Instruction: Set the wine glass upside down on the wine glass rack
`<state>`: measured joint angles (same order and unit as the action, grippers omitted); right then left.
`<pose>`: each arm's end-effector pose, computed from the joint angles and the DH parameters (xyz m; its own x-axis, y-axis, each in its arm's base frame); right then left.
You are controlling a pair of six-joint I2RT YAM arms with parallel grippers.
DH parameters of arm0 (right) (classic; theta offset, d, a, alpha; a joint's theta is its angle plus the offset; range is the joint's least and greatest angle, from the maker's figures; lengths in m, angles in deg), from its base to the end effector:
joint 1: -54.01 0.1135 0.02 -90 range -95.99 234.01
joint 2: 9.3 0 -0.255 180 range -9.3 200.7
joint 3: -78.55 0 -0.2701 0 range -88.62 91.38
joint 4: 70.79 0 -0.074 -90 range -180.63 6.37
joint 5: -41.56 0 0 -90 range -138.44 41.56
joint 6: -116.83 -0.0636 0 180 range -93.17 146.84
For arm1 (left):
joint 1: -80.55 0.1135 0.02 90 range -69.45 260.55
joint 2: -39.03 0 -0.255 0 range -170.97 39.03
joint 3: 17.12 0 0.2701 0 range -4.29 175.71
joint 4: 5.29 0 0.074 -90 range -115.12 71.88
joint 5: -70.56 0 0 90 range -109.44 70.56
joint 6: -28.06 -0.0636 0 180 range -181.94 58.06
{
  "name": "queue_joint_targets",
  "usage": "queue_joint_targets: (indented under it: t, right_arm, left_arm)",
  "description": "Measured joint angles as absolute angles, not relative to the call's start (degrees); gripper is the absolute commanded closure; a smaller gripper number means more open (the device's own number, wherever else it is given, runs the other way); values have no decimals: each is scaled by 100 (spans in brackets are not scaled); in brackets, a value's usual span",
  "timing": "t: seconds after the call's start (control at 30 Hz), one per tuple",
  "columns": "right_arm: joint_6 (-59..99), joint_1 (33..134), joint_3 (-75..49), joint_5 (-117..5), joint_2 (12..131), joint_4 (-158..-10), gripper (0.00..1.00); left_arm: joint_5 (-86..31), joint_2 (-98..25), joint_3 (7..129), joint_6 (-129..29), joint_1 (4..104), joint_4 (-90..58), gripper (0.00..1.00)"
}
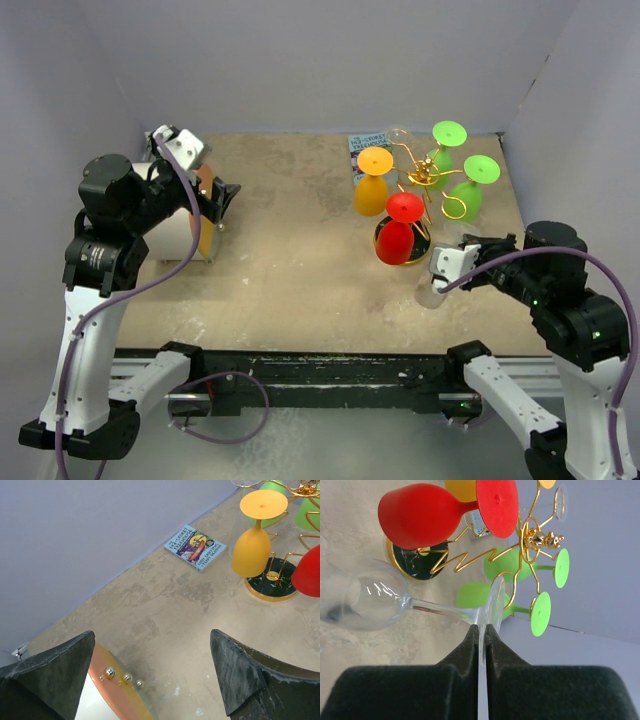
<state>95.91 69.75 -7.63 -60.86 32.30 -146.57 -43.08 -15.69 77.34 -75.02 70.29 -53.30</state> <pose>0.1114 0.0456 0.4419 0.2873 -0.8668 -0.4076 -0.5217 0.2153 -0.8255 0.2034 -0.0627 0.4753 -0.0126 0.2130 -0.9770 0.5713 0.8034 0.1678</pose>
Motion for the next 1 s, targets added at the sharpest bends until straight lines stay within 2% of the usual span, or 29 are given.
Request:
queue_joint_targets:
  t: [0.4,1.0]
  right_arm:
    - [10695,7124,-501,-5684,3783,-14814,100]
    - [11338,7163,-195,-5846,4544,-14799,100]
  left_arm:
    - [-4450,-1545,7651,-7500,7042,-5289,1]
    - [-4596,-1396,7550,-7498,7097,-5208,1]
